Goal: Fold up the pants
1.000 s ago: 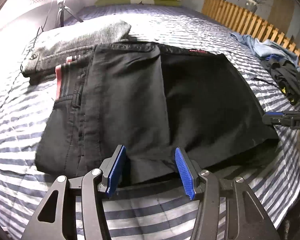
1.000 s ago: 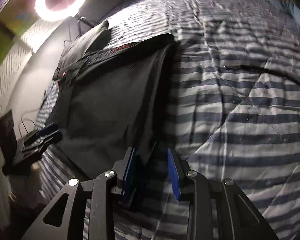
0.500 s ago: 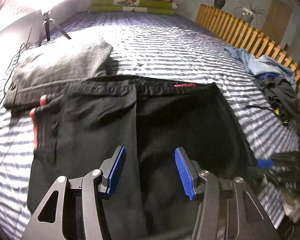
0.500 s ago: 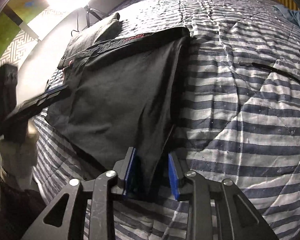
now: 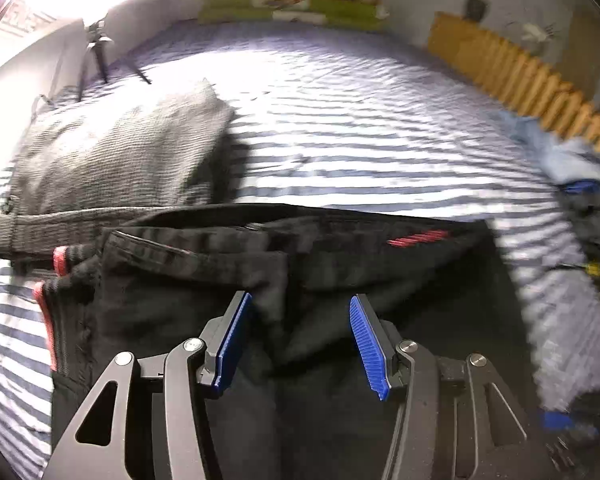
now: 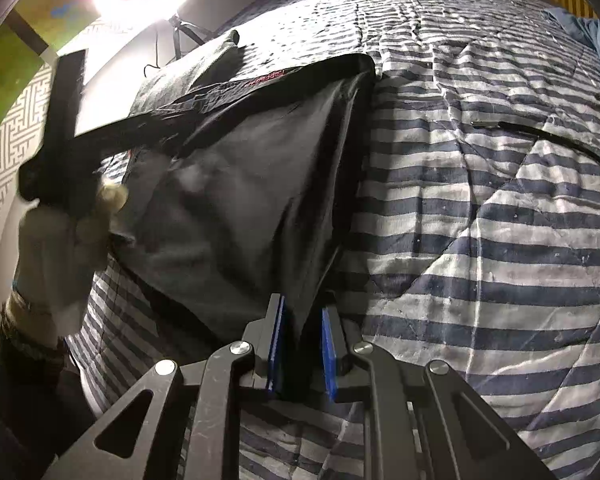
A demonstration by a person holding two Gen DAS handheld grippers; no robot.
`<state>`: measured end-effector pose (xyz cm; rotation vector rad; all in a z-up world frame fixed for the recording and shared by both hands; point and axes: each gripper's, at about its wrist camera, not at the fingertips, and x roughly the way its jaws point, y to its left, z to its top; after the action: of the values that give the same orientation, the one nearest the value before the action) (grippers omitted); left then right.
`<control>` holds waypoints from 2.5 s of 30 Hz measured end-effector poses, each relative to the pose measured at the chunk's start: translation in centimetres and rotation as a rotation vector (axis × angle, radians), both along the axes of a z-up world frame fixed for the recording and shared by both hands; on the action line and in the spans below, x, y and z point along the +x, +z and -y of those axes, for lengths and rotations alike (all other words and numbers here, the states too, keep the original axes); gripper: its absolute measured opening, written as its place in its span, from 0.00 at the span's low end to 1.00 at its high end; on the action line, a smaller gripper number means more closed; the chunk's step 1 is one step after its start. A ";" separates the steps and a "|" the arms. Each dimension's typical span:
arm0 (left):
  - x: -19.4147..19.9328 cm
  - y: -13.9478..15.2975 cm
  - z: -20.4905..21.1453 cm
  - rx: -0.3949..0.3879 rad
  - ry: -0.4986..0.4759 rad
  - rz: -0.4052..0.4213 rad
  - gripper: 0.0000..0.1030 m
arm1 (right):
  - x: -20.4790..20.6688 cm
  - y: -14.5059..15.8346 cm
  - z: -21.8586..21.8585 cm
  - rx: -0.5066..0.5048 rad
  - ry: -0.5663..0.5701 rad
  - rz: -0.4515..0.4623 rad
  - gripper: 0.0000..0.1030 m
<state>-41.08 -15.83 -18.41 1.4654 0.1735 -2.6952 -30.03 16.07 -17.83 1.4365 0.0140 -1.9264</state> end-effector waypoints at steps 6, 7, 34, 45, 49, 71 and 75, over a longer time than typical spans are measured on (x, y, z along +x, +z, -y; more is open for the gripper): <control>-1.4 -0.1 -1.2 -0.061 -0.013 0.026 0.52 | -0.5 0.1 -0.2 -0.021 0.007 0.026 0.17; -1.1 0.2 -1.3 -0.041 -0.021 0.020 0.52 | -0.7 0.0 -0.2 -0.026 0.003 0.040 0.20; 6.0 2.1 -3.5 0.041 -0.157 -0.082 0.54 | -1.8 3.1 -0.5 -0.179 -0.132 0.094 0.04; 2.0 2.9 -0.7 0.198 0.011 -0.098 0.53 | -0.8 8.1 2.8 -0.219 -0.059 0.010 0.04; -2.1 0.5 -1.8 0.081 -0.023 -0.012 0.53 | -0.4 9.1 4.0 -0.199 -0.029 -0.025 0.04; 0.3 -0.4 -1.3 0.107 -0.050 0.068 0.34 | -0.1 8.6 3.0 -0.191 -0.036 -0.029 0.04; 1.5 1.3 -1.3 0.093 -0.040 0.057 0.34 | -0.7 8.2 3.1 -0.192 -0.045 -0.012 0.04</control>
<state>-39.62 -14.51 -17.11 1.5850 0.2720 -2.7071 -30.73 13.01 -9.59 1.3075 -0.1937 -1.9166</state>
